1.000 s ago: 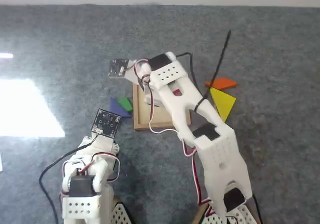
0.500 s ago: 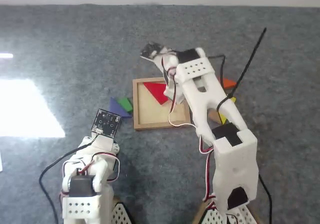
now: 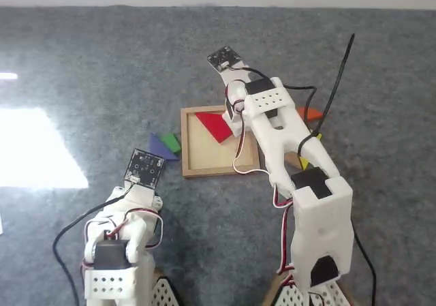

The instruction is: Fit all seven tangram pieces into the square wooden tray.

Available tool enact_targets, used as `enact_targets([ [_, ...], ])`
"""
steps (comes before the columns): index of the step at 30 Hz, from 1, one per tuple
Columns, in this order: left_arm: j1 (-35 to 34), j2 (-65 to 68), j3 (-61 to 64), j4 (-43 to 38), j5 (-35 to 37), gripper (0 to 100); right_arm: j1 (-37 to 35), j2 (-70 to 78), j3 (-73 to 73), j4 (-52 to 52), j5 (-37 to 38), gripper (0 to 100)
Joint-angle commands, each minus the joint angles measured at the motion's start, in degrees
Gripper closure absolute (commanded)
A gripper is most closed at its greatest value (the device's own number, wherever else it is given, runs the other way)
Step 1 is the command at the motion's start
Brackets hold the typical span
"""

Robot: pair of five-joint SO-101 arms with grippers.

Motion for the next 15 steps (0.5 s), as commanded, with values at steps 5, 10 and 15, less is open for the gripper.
enact_targets([
  [5,-0.2,-1.1,-0.7,0.4,0.3,98,-0.1,4.3,-4.1,-1.5,-0.5,60.9],
  [10,-0.2,-1.1,-0.7,0.4,0.3,98,1.3,3.3,-8.0,2.2,-1.1,61.0],
  [15,-0.2,-1.1,-0.7,0.4,0.3,98,3.1,-3.7,-4.2,3.6,-2.0,61.0],
])
